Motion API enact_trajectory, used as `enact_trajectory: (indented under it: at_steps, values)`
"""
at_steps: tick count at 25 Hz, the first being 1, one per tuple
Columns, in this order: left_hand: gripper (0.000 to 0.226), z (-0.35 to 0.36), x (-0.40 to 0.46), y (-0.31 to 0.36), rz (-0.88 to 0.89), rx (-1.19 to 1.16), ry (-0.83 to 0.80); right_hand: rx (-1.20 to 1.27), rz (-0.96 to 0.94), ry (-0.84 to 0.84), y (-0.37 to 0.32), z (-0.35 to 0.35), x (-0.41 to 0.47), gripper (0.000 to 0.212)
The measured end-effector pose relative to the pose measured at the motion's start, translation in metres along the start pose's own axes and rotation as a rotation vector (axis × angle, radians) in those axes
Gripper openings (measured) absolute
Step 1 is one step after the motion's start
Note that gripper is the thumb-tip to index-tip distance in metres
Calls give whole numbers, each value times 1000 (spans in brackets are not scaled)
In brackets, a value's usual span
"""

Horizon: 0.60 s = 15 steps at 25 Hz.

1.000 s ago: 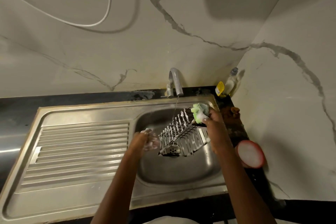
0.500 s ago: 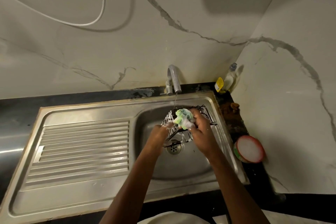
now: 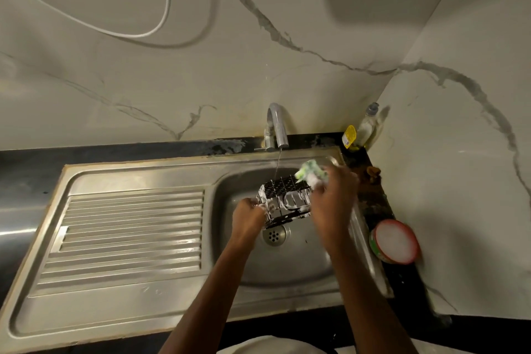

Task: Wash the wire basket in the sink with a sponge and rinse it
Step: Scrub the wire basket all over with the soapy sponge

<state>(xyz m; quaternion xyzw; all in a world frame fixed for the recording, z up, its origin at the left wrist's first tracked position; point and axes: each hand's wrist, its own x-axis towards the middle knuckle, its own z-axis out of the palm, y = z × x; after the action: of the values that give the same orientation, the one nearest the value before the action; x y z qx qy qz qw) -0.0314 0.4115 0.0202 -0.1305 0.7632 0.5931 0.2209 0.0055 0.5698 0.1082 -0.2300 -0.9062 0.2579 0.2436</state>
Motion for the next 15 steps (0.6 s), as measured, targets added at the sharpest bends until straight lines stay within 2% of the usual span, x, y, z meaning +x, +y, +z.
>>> enact_trajectory:
  at_steps: [4, 8, 10, 13, 15]
  values:
    - [22, 2, -22, 12, 177, -128, -132, -21, -322, -72, -34, 14, -42, 41]
    - [21, -5, -25, 13, 189, -129, -165, 72, -388, -143, -33, 16, -37, 47]
    - [20, -4, -19, 9, 101, -90, -128, 45, -283, -111, -21, 13, -21, 45]
    - [27, -1, -17, 1, 42, -3, -78, -74, 18, -7, 8, 2, 8, 41]
    - [30, 4, -23, 4, 79, -12, -37, -79, 25, 74, 5, 3, -2, 40]
